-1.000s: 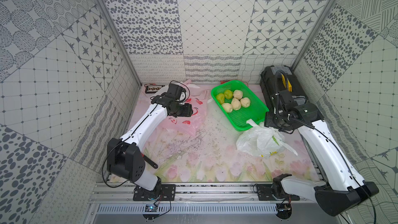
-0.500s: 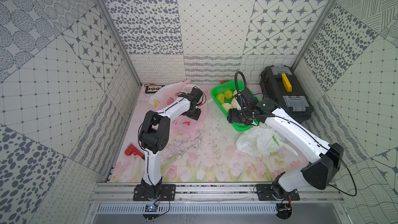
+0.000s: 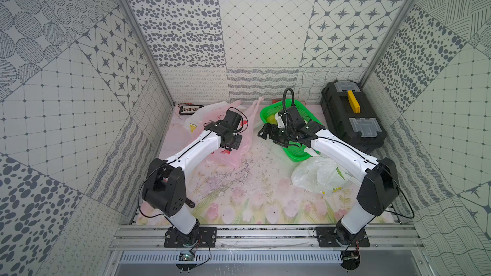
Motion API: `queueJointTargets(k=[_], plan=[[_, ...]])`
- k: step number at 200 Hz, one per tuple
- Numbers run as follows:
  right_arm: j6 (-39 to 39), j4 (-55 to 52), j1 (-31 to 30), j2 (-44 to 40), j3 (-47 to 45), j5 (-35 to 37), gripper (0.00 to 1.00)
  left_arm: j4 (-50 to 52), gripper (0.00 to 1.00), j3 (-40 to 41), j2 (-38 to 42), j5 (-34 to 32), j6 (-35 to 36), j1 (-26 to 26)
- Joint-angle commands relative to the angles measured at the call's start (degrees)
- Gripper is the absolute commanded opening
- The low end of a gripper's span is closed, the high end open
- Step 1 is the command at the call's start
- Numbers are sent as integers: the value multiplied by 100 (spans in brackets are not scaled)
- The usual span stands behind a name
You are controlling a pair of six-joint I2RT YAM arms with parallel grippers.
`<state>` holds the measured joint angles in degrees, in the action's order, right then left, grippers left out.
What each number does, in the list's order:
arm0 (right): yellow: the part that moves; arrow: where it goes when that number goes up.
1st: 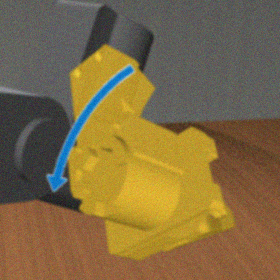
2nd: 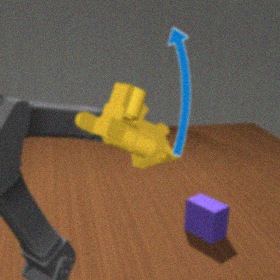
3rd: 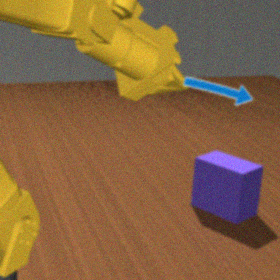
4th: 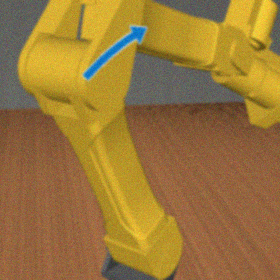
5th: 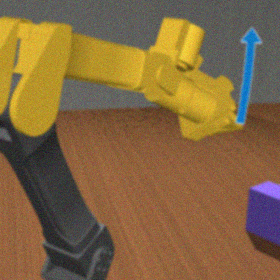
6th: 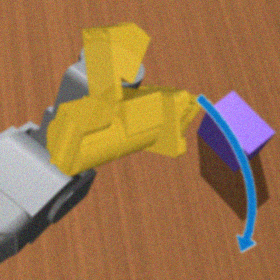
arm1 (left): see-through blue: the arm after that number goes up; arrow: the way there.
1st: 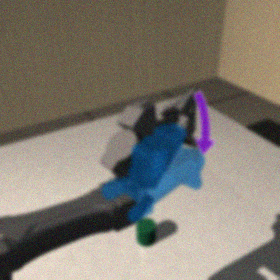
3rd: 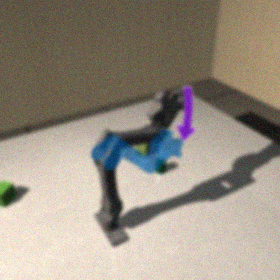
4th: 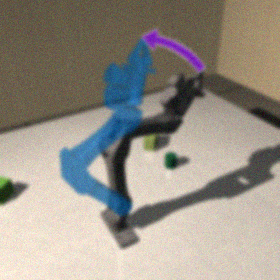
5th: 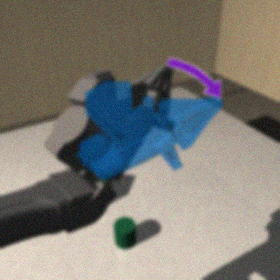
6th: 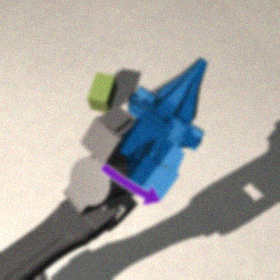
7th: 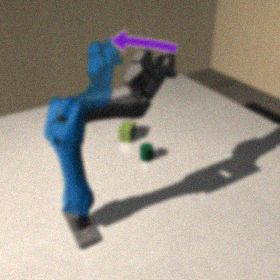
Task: Place the pears into plastic bags & tie knots
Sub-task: Pick up the plastic bag.
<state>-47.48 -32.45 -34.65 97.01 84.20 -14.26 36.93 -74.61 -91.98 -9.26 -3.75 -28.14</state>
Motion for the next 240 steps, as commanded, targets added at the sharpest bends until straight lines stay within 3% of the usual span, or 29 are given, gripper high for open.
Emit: queueJointTargets(k=[1,38,63,75,87,99,108,128,166,208,240], plan=[[-458,668,63,338,457,-380,95,-345,0,362,542,154,-360,-187],[-831,710,98,959,946,-263,91,-580,0,582,910,25,-552,-524],[-714,867,108,1430,1523,-337,82,-429,0,550,987,-47,-652,-804],[-551,986,118,1678,1809,-619,67,-350,0,518,1082,-8,-692,-859],[-403,1347,114,1781,1841,-968,43,-308,5,518,1265,14,-719,-862],[-129,1893,93,1617,1545,-1005,15,-155,14,450,1501,-38,-707,-847],[226,2344,75,1354,1212,-831,0,43,24,353,1690,-32,-721,-794],[1071,3218,48,791,574,-630,0,844,49,-101,2018,203,-860,-509],[2879,4071,-16,121,19,-943,0,1775,57,-1007,2256,624,-1089,316],[3011,5915,-99,-582,-1231,-1475,0,1815,74,-1631,2300,1022,-1437,1239],[3109,6557,-250,-931,-1854,-1457,0,1778,77,-2082,1887,1617,-1539,1692]])
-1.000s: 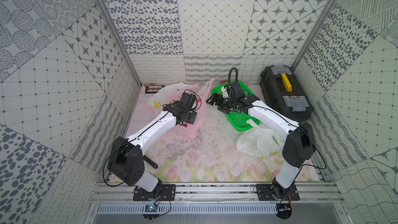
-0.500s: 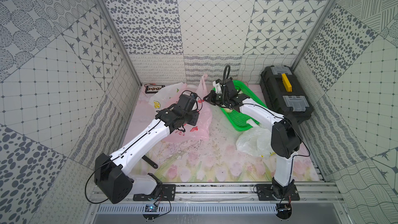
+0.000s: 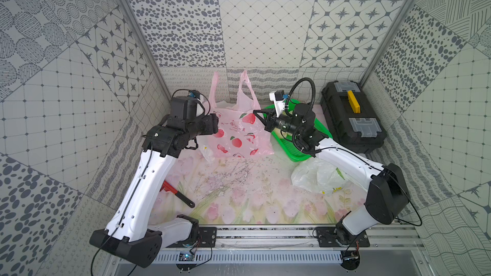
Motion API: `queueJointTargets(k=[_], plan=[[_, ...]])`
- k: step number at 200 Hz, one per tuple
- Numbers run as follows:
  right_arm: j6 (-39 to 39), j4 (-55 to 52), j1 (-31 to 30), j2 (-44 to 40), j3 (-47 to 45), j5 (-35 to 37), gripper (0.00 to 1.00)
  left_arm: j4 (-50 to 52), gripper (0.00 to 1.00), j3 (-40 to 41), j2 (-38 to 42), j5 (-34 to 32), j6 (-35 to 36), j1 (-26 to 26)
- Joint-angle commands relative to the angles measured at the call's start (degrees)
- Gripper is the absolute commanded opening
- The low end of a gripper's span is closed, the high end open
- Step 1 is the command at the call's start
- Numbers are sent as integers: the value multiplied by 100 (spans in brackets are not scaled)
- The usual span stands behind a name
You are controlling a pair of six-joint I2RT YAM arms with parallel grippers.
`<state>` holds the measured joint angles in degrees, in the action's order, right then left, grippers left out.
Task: Place the pears into plastic bags & tie knots
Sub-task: Pick up the plastic bag.
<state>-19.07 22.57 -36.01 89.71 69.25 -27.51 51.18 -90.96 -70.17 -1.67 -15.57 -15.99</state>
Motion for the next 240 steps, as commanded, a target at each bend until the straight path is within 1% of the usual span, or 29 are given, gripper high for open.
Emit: queueJointTargets(k=[1,30,68,89,109,127,131,135,139,143,149,154,161,164,174,186,197,203,210,219,227,240], plan=[[266,1070,-116,-209,-377,-123,0,347,77,-457,-308,855,-358,480],[175,1453,-243,-347,-655,-70,0,298,79,-576,-639,656,-336,557],[148,1682,-441,-472,-896,-62,0,489,80,-969,-1158,-139,60,569],[38,1844,-461,-516,-998,-82,0,387,81,-952,-1328,-413,218,621],[-61,1937,-473,-541,-1086,-156,0,136,79,-1023,-1518,-183,239,794],[-211,2053,-471,-559,-1205,-143,0,-162,77,-1126,-1688,20,275,825],[-244,2069,-473,-568,-1226,-141,0,-239,75,-1119,-1714,85,295,826],[-281,2084,-469,-569,-1245,-129,0,-310,71,-1122,-1746,148,307,824],[-317,2092,-473,-576,-1267,-112,0,-356,65,-1130,-1783,233,322,825],[-359,2086,-469,-578,-1288,-86,0,-383,56,-1141,-1823,312,347,827],[-441,2050,-460,-585,-1315,-15,0,-435,39,-1152,-1862,402,369,828],[-539,1953,-443,-594,-1324,70,0,-454,27,-1148,-1881,452,371,833],[-735,1740,-378,-623,-1320,167,9,-504,16,-1120,-1878,497,403,830],[-808,1678,-358,-635,-1327,180,11,-523,12,-1105,-1871,501,418,831],[-1216,1485,-181,-731,-1421,167,22,-571,1,-1062,-1823,454,485,825],[-1689,1159,86,-896,-1557,159,41,-601,0,-1021,-1715,431,578,836],[-1960,705,354,-1128,-1668,136,53,-608,0,-981,-1588,486,616,836],[-2050,267,492,-1278,-1672,220,58,-601,0,-955,-1515,549,612,834],[-2046,-439,674,-1412,-1566,394,60,-573,0,-934,-1435,648,579,839],[-2000,-1640,930,-1514,-1326,587,61,-522,0,-888,-1324,756,496,835],[-2006,-2402,1211,-1508,-1129,650,61,-491,0,-820,-1224,860,436,830],[-2092,-3664,1583,-1363,-781,953,61,-456,0,-717,-1088,984,320,822]])
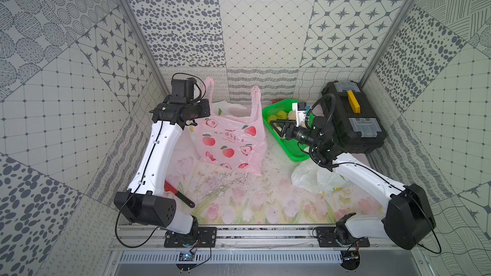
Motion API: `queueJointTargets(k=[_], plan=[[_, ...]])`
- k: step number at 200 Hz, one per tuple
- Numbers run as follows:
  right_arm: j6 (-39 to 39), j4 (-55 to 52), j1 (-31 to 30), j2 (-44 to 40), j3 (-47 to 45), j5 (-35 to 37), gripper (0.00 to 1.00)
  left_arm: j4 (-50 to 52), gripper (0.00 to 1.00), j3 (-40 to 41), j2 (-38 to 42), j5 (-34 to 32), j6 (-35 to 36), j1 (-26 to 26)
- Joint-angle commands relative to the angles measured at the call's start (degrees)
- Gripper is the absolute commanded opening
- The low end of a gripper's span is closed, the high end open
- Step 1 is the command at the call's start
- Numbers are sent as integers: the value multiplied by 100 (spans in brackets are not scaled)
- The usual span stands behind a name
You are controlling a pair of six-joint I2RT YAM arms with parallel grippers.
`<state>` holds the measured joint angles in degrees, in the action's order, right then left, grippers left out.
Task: Place the pears into plastic bags & tie knots
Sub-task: Pick up the plastic bag, then pick up the pear from the basket.
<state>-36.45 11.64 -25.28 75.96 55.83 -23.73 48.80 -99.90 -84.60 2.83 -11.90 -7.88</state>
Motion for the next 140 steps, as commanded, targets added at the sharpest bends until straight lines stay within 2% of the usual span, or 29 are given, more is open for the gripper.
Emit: queueJointTargets(k=[1,27,46,70,95,140], plan=[[-354,-2676,539,31,600,599,61,-224,0,183,364,547,-57,8],[-90,-4333,796,700,1416,1340,63,-136,0,181,488,702,-228,-32],[191,-4929,770,1294,2068,1864,71,-133,0,122,486,1074,-204,-127],[417,-5232,774,2005,2707,2574,77,-170,0,41,407,1735,-96,-345],[552,-5256,779,2645,3307,2668,79,-78,0,-229,322,2089,112,-599],[630,-5446,779,3856,4451,2664,79,-90,0,-331,519,2864,134,-635]])
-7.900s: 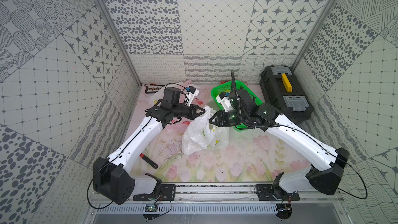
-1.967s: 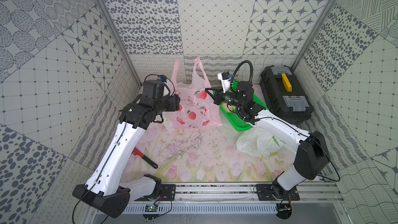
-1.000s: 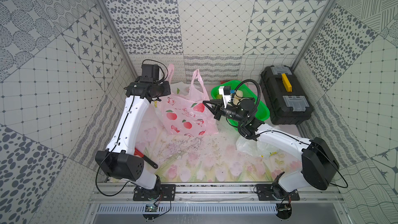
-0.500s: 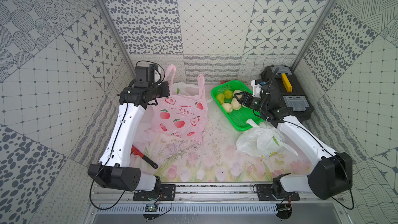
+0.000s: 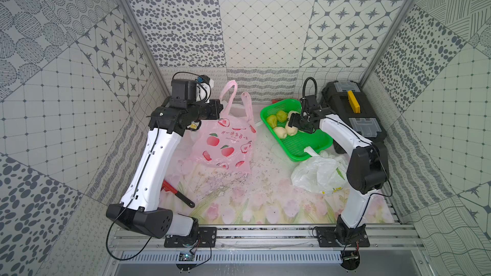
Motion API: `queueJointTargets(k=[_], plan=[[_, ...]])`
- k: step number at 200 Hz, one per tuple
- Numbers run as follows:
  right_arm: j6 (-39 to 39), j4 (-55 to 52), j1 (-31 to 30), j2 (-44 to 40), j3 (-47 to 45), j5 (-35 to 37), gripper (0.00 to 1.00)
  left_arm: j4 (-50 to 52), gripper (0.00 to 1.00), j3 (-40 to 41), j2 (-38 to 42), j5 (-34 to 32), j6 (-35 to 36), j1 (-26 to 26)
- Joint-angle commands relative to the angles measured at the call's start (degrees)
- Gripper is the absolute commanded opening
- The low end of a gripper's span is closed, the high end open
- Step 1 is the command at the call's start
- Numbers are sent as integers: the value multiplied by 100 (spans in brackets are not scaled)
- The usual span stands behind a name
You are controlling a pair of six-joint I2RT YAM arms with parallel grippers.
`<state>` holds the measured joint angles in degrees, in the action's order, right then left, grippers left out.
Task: Place the pears into plastic bags & tie knots
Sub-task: Pick up the pear from the basket.
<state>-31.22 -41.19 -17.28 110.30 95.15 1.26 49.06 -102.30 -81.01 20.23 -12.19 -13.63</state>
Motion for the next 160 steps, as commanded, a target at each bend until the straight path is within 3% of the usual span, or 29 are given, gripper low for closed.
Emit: queueJointTargets(k=[1,50,100,132,160], plan=[[103,-167,-21,449,542,165,79,-116,0,-90,167,1137,168,-61],[90,-731,-39,1570,1576,139,79,-257,0,431,356,1431,207,-53],[168,-1036,-65,2051,1950,286,78,-486,0,656,127,1563,179,-52],[259,-1001,-56,1986,2018,103,64,-547,0,790,-13,1515,238,-34],[447,-639,-98,1124,1399,-219,50,-666,0,969,-15,1471,286,-35]])
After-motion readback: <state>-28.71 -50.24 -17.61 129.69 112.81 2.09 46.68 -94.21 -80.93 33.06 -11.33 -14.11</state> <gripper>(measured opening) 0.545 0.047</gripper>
